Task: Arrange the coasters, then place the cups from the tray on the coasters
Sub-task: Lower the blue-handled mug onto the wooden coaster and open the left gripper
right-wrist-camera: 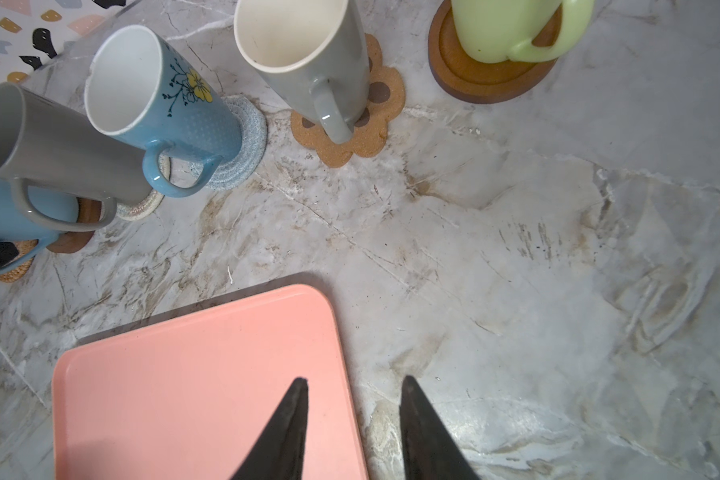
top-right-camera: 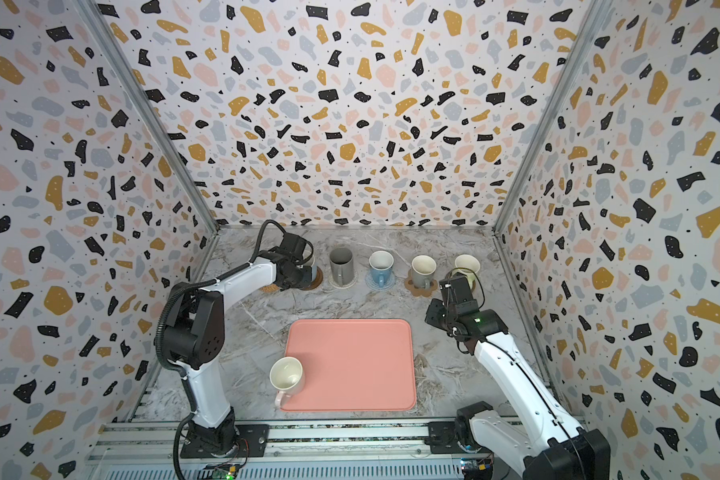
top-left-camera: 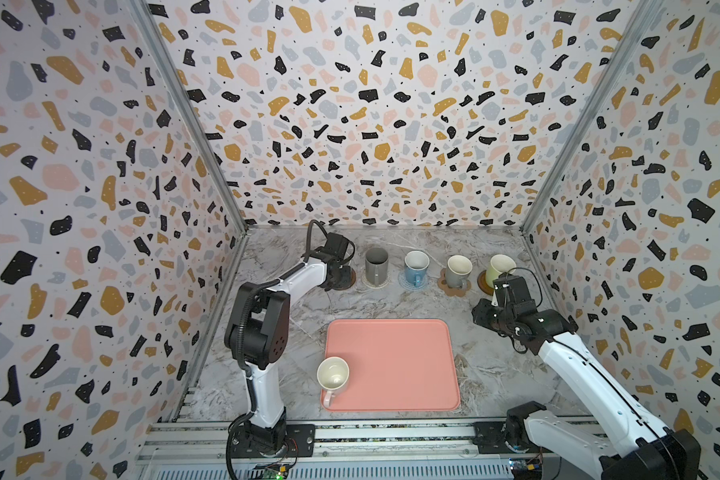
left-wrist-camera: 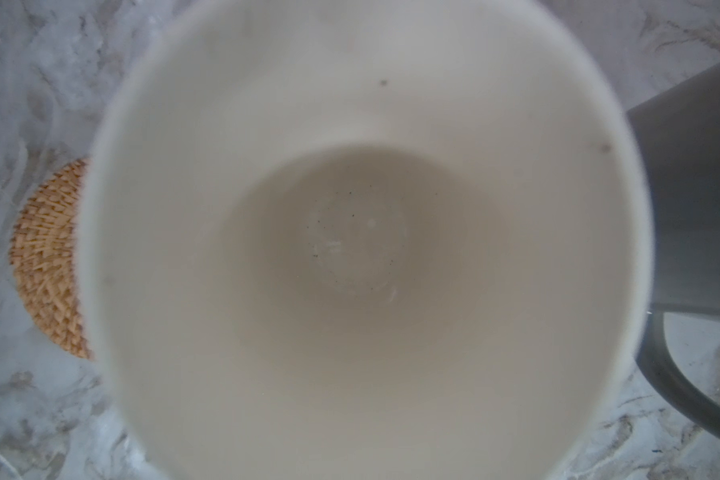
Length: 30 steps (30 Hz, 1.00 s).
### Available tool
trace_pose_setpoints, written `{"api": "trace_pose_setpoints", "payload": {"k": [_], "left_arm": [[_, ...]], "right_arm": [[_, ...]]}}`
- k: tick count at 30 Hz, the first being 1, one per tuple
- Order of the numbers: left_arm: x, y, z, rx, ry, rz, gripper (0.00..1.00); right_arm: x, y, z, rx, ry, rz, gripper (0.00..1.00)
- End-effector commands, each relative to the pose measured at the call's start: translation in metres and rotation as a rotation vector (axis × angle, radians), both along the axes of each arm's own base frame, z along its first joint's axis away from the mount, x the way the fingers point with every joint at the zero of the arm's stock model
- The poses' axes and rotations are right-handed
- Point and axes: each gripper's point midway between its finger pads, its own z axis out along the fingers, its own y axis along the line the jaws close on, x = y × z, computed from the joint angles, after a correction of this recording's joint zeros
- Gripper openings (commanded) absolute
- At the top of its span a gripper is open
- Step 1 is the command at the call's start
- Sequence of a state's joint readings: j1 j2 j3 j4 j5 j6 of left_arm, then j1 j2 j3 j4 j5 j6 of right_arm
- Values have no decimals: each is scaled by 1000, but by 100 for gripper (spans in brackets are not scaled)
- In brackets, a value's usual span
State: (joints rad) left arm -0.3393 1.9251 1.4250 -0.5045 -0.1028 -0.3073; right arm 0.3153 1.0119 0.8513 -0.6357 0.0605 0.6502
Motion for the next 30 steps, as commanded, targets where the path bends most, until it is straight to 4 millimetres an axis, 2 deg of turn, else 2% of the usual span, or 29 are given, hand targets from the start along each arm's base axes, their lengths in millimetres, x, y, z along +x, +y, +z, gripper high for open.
{"api": "trace_pose_setpoints", "payload": {"k": [1, 19, 30], "left_arm": [[19, 1, 16, -12, -67, 26, 11], [17, 2, 17, -10, -62, 24, 22], [12, 1, 20, -29, -64, 25, 32]], "right_arm": [[-4, -4, 2, -2, -3, -16, 39], [-5, -5, 0, -8, -1, -15, 39], [-6, -6, 0, -9, -3, -17, 39]]}}
